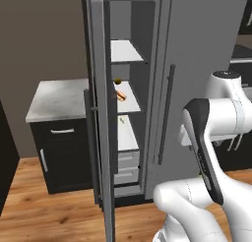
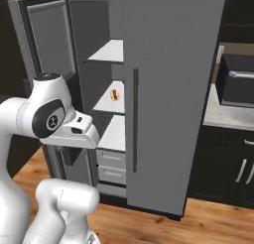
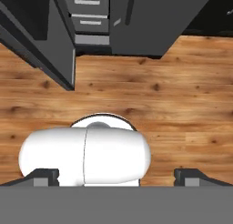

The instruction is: Store the hot dog in the freezer for long-term storage. Close the freezer door after placing the cooked food.

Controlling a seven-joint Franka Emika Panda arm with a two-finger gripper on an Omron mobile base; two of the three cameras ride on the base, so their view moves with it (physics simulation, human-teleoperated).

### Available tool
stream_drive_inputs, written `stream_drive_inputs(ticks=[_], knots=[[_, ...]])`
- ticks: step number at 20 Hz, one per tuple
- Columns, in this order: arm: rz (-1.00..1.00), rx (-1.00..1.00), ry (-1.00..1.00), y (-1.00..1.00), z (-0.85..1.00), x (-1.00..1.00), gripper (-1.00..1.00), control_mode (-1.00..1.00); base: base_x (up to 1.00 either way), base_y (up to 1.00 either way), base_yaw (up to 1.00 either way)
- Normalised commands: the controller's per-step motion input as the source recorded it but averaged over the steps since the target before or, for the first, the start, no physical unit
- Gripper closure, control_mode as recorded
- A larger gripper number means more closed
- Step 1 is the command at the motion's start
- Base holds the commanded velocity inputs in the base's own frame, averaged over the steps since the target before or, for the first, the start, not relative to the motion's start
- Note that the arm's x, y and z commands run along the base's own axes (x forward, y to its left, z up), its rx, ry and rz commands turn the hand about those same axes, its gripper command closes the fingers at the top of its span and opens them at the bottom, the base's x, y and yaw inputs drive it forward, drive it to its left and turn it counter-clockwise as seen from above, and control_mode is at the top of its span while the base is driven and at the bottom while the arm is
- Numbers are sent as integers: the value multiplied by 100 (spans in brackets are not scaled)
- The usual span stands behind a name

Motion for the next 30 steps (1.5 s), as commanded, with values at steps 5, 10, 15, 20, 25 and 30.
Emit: stream_drive_inputs(ticks=[5, 10, 15, 20, 25, 30], knots=[[0, 0, 0, 0, 0, 0, -100, 100, -48, 46, -16], [0, 0, 0, 0, 0, 0, -100, 100, -23, 35, -19], [0, 0, 0, 0, 0, 0, -100, 100, -16, 38, -18], [0, 0, 0, 0, 0, 0, -100, 100, -14, 40, -12], [0, 0, 0, 0, 0, 0, -100, 100, -4, 14, -2], [0, 0, 0, 0, 0, 0, -100, 100, 0, 0, 0]])
